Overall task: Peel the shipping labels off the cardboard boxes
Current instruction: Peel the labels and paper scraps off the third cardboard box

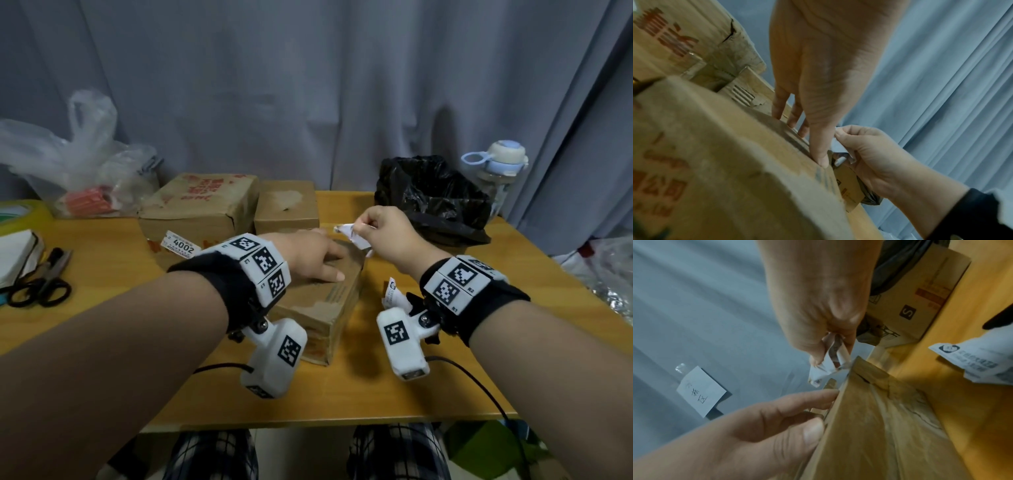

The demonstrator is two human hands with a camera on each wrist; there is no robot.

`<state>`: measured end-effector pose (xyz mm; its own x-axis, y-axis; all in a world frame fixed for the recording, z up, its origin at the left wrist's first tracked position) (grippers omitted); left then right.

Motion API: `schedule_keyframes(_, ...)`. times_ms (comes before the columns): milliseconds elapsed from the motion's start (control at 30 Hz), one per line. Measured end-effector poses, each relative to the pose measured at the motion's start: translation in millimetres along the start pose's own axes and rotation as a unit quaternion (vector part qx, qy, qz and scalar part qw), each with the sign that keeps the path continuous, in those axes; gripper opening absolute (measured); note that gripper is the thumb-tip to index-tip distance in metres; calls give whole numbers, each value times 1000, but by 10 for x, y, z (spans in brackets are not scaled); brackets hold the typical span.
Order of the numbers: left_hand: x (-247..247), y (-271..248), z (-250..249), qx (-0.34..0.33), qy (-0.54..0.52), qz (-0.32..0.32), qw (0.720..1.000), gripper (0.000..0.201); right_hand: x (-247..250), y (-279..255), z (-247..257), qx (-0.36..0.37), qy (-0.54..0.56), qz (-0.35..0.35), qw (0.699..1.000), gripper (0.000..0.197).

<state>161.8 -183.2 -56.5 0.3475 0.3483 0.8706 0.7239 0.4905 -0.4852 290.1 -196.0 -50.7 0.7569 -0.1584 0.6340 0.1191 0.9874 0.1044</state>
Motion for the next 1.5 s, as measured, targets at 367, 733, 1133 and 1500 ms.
schedule_keyframes(367, 254, 35, 229, 4, -188, -82, 979, 87, -134, 56, 166, -31, 10, 178, 984, 19)
schedule_keyframes(733, 290, 97, 152, 46, -86, -146, 984, 23, 8, -132, -12, -30, -17, 105, 994, 13)
schedule_keyframes(1133, 219, -32, 261, -40, -154, -164, 973, 77, -380, -303, -159, -94, 15, 236, 967, 57)
schedule_keyframes(1500, 166, -260, 35, -128, 244, -166, 947, 25, -445, -233, -147, -146, 74, 203, 965, 43)
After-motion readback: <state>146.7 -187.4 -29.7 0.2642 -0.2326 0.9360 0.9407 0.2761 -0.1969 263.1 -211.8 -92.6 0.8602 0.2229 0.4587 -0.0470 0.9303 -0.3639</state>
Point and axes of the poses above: each hand's wrist, its own y-axis towards the middle knuckle, its own x-axis out of the back of the hand, z = x × y, the point moved 6 cm from there along y, towards the middle knuckle, and after that the axes turned 12 degrees about z, right-handed, at the moved point
